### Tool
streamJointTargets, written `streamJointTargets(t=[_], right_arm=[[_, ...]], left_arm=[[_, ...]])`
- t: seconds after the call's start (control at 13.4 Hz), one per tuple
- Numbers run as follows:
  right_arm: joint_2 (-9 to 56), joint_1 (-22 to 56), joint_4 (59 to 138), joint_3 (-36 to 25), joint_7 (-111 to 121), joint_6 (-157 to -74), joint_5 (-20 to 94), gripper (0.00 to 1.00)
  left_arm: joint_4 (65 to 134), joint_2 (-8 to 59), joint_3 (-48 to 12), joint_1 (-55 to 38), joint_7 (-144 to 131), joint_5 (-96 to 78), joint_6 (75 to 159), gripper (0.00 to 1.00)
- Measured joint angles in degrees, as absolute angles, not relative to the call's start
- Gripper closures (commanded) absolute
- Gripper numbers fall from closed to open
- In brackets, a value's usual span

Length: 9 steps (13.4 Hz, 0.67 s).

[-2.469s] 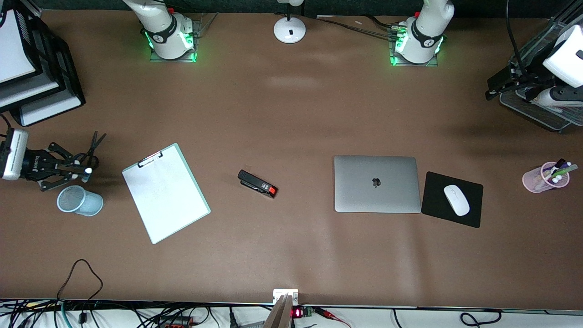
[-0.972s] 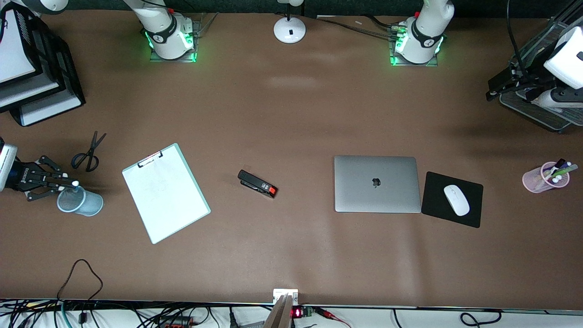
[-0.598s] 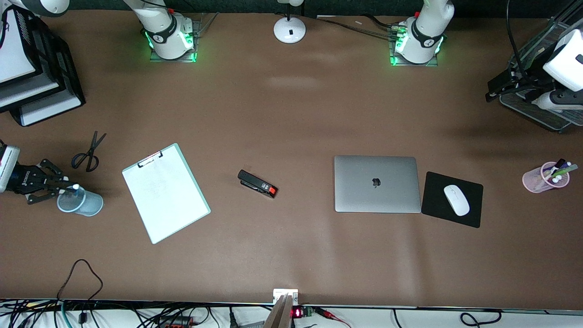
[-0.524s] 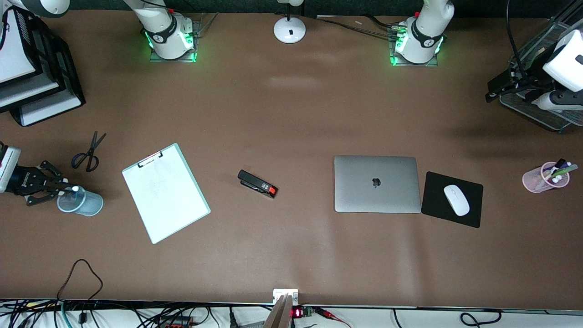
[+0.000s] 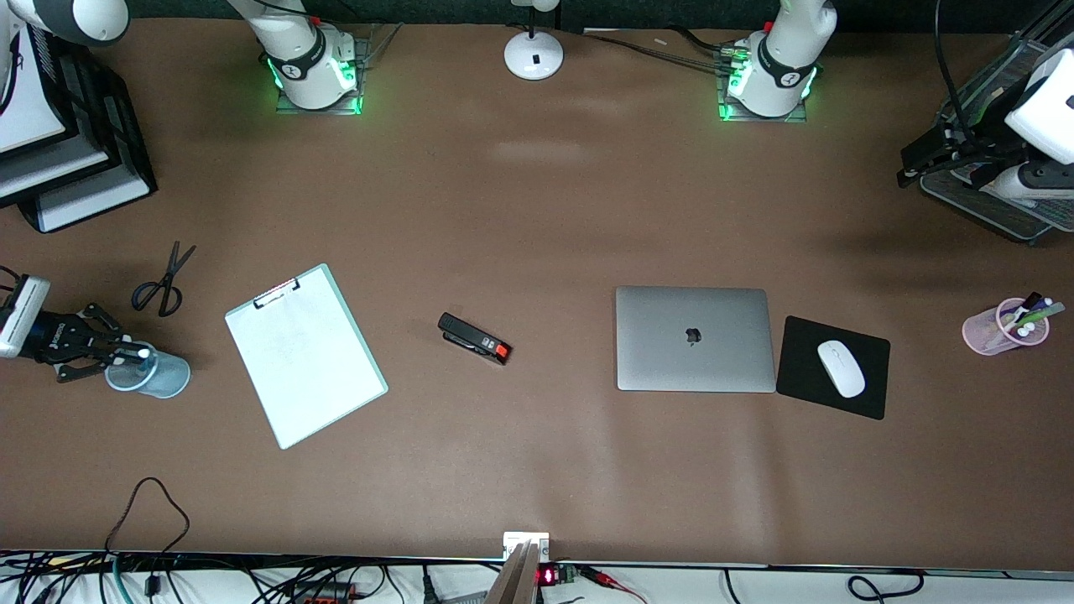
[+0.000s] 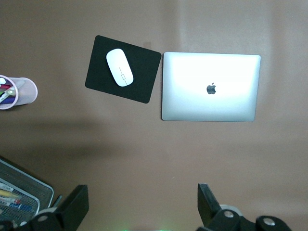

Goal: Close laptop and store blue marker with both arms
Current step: 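Lower the marker into the mesh cup and open the right gripper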

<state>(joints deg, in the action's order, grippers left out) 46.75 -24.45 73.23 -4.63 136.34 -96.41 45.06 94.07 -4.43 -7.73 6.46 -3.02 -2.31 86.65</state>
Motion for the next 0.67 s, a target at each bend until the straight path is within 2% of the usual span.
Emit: streamJointTargets(t=[0.3,0.45,0.67], right_arm=[[48.79,-25.84,73.13,-4.64,137.86,-96.45,47.05,0.95],[49.22,-26.03,73.01,-4.64,138.05,-96.57,47.16,0.00],[49.17,-26.03,72.42,-4.62,135.71,-96.57,47.26,0.00]], left_arm=[[94.07,-4.74,-7.48,6.48,-3.02,-2.31,85.91,0.00],[94.07,-4.74,-7.46,6.48,-3.02,-2.31,85.48,0.00],[94.07,-4.74,-7.46,6.48,-3.02,-2.31,85.46,0.00]])
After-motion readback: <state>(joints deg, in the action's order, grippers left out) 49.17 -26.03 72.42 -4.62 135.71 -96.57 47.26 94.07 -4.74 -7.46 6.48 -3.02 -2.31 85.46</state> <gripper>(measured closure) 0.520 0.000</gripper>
